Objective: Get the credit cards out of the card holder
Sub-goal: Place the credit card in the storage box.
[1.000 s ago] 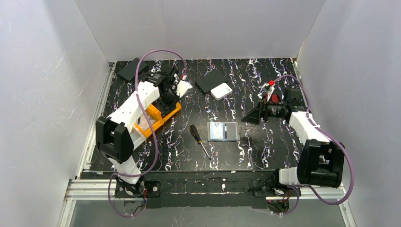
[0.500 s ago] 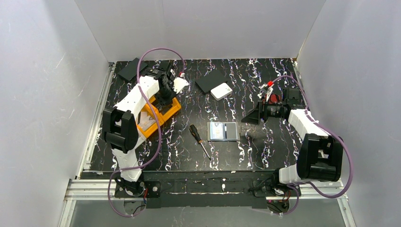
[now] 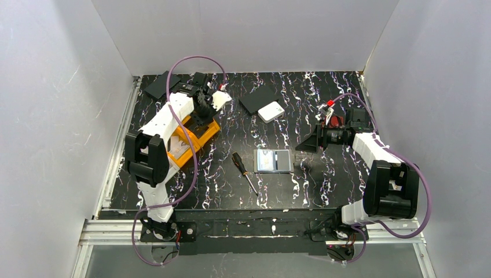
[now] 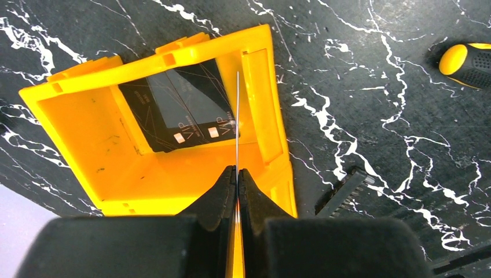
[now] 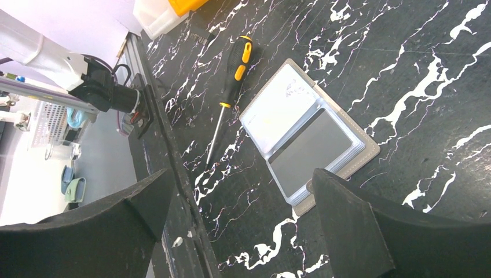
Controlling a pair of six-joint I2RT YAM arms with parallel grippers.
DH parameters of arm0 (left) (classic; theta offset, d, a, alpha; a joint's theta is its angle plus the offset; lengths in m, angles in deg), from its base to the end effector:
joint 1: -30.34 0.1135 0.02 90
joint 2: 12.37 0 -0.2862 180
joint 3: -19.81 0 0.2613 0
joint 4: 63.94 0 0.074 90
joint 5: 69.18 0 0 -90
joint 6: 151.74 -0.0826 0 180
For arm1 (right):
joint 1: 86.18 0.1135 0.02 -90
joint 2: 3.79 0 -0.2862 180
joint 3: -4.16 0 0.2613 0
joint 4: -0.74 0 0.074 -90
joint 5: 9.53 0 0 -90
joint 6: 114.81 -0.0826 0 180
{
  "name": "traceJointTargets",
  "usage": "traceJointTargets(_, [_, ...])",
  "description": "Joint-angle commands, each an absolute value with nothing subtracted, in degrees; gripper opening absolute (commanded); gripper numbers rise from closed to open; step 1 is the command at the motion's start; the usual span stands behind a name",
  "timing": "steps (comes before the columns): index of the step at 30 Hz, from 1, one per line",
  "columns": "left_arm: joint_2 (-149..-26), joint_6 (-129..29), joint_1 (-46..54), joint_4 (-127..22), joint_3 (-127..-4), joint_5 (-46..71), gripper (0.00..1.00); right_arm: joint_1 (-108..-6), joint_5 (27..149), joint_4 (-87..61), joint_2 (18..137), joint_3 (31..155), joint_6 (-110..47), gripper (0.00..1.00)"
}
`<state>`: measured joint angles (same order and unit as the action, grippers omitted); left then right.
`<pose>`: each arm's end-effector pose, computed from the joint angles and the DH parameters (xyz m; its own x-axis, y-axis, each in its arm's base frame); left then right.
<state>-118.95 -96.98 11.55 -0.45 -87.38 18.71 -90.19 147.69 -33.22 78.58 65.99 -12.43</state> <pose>0.4102 -0.1428 0.2512 -0.4933 0.7769 -0.3912 0.7621 0.6029 0.2363 0.2929 0.0558 0.2192 -0.6845 -0.0352 -0.7281 -0.6693 0.4260 0.6087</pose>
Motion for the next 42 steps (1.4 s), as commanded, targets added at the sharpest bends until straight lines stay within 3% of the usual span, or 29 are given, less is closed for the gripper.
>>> traceJointTargets(1, [-118.3,-97.3,13.1,-2.0,-88.3,20.0,0.0,-90.5,148.9,-33.9,79.0,68.2,-11.1,0.98])
traceJointTargets(21, [-123.3,-96.8,17.6,-8.1,-85.5,15.1,0.0,-90.8,149.6,-34.5,79.6,68.3,-10.4,0.98])
traceJointTargets(33, [-124.1,-94.4,19.5,-15.5,-84.6,19.6,0.17,-92.0,151.0,-34.9,79.6,68.3,-10.3,0.98])
traceJointTargets(42, [-116.1,-87.2,19.8,-15.8,-81.3,12.1,0.33,-92.3,151.5,-34.9,79.4,68.3,-10.3,0.98])
